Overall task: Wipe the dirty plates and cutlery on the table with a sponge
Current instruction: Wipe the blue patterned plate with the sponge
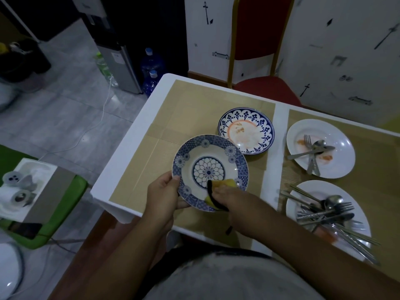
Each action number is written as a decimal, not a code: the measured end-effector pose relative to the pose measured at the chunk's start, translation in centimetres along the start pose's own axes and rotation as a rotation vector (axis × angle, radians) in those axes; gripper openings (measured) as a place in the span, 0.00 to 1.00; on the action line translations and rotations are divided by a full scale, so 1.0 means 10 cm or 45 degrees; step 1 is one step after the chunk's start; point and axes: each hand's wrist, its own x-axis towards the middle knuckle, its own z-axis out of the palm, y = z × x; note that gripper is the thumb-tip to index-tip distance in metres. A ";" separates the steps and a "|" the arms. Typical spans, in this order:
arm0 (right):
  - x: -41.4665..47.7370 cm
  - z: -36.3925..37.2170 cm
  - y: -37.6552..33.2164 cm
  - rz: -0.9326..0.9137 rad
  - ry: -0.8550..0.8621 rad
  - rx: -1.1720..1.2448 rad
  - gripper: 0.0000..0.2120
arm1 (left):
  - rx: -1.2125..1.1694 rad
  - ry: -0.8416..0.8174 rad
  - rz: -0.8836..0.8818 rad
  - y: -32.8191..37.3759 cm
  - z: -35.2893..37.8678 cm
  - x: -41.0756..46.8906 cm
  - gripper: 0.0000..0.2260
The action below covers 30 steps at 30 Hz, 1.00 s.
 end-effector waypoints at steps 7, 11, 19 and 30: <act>-0.02 0.05 0.04 0.019 0.078 -0.072 0.30 | -0.026 0.025 -0.013 -0.03 -0.03 -0.01 0.11; -0.05 0.12 0.03 -0.109 0.109 0.024 0.32 | -0.091 0.070 -0.086 -0.02 -0.05 0.02 0.10; -0.02 0.24 0.15 -0.370 0.262 0.028 0.30 | -0.154 0.031 -0.142 0.04 0.00 0.01 0.10; 0.04 0.14 0.29 -0.433 0.524 -0.095 0.16 | -0.036 -0.063 -0.158 0.15 -0.13 0.09 0.10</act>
